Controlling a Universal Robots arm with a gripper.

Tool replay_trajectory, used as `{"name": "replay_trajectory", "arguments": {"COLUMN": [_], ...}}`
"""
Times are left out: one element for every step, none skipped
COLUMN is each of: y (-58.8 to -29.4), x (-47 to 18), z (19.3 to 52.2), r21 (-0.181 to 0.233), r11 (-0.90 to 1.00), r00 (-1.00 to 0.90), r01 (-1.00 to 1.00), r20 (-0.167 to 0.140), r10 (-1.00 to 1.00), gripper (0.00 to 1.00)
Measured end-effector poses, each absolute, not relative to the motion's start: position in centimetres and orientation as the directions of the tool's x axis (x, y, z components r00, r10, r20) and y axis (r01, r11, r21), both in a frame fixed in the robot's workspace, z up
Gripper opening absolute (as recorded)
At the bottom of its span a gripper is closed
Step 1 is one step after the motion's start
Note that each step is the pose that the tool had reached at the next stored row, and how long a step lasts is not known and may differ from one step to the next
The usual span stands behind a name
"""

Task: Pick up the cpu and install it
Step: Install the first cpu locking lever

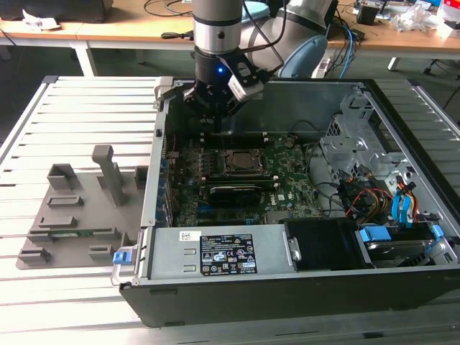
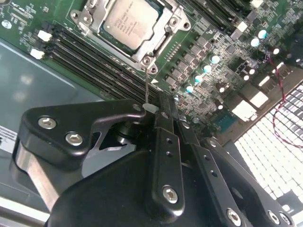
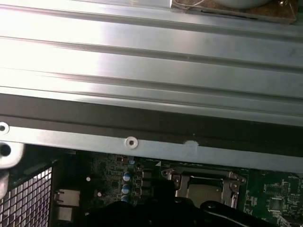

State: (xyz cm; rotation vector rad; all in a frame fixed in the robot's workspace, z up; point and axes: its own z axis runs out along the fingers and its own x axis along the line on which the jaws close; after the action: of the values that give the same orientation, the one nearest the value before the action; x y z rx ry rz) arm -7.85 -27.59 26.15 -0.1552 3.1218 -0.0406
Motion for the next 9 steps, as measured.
{"name": "replay_trajectory", "arguments": {"y": [-27.6, -27.6, -27.6, -27.6, -27.6, -27.6, -27.6, -27.6, -27.6], "x": [-7.6, -7.2, -7.0, -6.7, -6.4, -6.1, -5.9, -5.7, -5.6], "z": [26.1, 26.1, 26.1, 26.1, 26.1, 26.1, 26.1, 26.1, 26.1], "r21": [-0.027, -0.027, -0.027, -0.027, -0.027, -0.027, -0.027, -0.027, -0.027], "r11": [0.995, 0.995, 0.995, 0.995, 0.995, 0.995, 0.995, 0.995, 0.995], "r00": [-0.995, -0.995, -0.995, -0.995, -0.995, -0.995, -0.995, -0.995, -0.995], "r01": [-0.099, -0.099, -0.099, -0.099, -0.099, -0.099, -0.099, -0.099, -0.099], "r20": [-0.014, -0.014, -0.014, -0.014, -0.014, -0.014, -0.014, -0.014, -0.014], "r10": [-0.099, -0.099, -0.099, -0.099, -0.099, -0.099, -0.099, -0.099, -0.099], "gripper": [0.11, 0.11, 0.11, 0.11, 0.11, 0.11, 0.11, 0.11, 0.11]}}
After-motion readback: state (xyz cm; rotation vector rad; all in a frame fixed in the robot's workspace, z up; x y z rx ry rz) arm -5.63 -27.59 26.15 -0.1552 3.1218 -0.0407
